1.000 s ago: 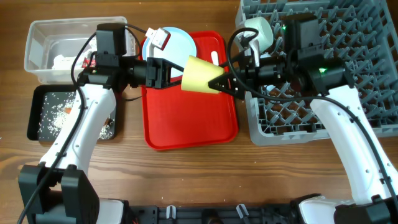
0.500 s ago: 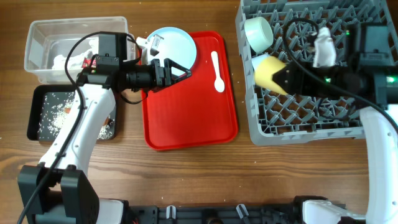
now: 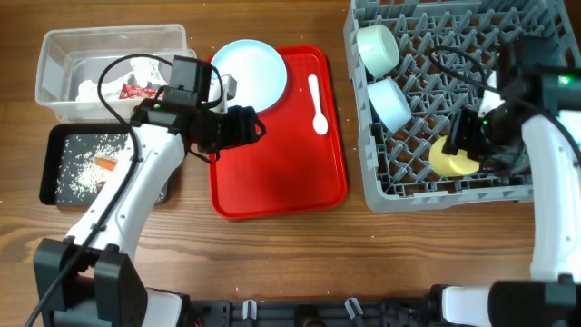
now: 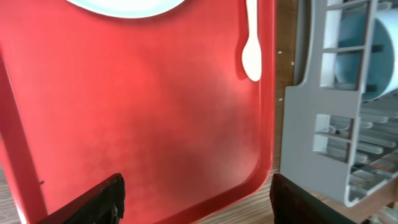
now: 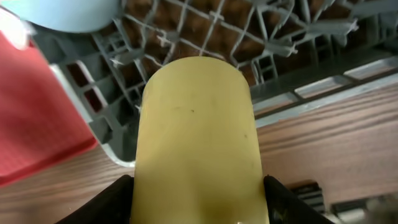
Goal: Sort waste into correct bins and load items into the dishwasher rack
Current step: 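Carry yellow cup with right gripper into dish rack and release, then reach right gripper to light blue plate and grasp its rim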
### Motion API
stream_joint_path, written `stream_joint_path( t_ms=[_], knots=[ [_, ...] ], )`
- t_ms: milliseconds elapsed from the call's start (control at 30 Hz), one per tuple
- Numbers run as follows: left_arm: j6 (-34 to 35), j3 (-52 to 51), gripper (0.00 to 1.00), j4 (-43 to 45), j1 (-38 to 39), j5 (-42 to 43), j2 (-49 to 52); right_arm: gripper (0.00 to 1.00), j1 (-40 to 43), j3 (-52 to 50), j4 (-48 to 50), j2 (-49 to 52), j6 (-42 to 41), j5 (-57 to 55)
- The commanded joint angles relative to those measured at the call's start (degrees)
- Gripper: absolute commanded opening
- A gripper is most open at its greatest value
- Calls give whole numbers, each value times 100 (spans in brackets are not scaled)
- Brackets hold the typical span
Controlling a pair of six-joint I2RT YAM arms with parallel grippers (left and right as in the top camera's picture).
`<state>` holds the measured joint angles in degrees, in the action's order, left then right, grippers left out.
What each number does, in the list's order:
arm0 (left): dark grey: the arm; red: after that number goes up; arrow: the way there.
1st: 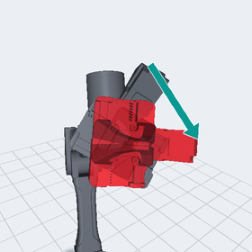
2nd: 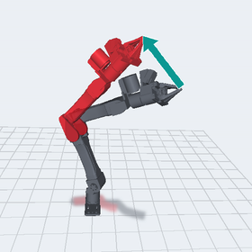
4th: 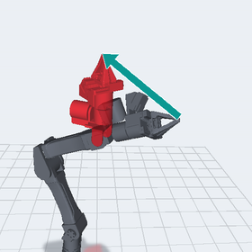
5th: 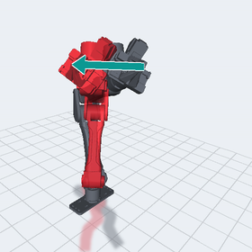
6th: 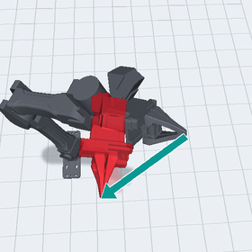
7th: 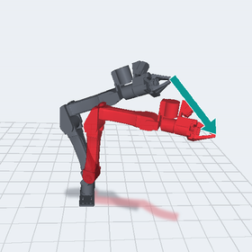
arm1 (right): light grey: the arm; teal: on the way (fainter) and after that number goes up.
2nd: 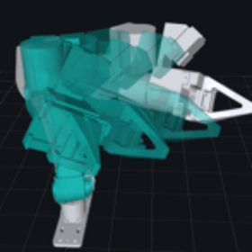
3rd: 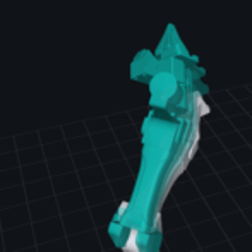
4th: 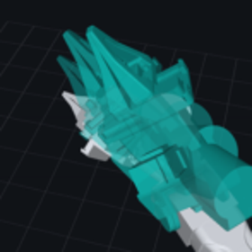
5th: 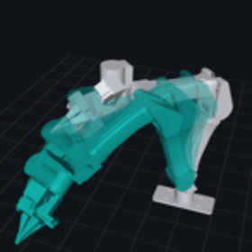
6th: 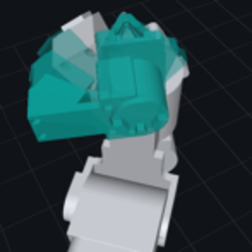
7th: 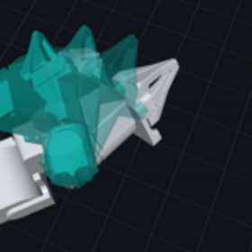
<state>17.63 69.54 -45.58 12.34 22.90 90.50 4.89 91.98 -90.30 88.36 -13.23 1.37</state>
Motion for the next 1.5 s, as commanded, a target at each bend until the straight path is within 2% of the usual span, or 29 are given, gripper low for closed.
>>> stream_joint_path(
  t_ms=[0, 233, 267, 333, 433, 500, 667, 833, 1100, 1200, 1300, 1467],
  knots=[
    [-76, 7, 76, -52, 68, -461, -81, 51, 22, -20, -13, 337, -20, -133],
    [-74, 7, 78, -50, 68, -459, -81, 52, 15, -791, 824, 772, 238, 341],
    [-74, 7, 78, -48, 68, -459, -81, 56, 15, -824, 855, 828, 234, 341],
    [-74, 7, 78, -50, 68, -459, -81, 76, 17, -826, 885, 927, 238, 339],
    [-74, 7, 79, -52, 68, -459, -81, 95, 17, -824, 975, 927, 229, 341],
    [-74, 7, 82, -52, 68, -459, -81, 99, 17, -804, 1014, 925, 227, 341],
    [-74, 7, 86, -52, 68, -459, -81, 100, 15, -439, 925, 796, 267, 389],
    [-74, 7, 92, -50, 68, -459, -81, 99, -17, 63, 909, 162, 540, 540],
    [-74, 7, 96, -2, 68, -459, -81, 97, -625, 284, 1150, -691, 619, 1158],
    [-74, 7, 97, 13, 68, -479, -81, 95, -1303, 282, 1521, -693, 487, 1379],
    [-68, 26, 97, -39, 4, -649, -107, 93, -2087, 282, 2273, -678, -61, 1261],
    [151, 240, 99, -501, -909, -737, -688, 91, -2892, 278, 3587, -125, -815, 708]
  ],
)
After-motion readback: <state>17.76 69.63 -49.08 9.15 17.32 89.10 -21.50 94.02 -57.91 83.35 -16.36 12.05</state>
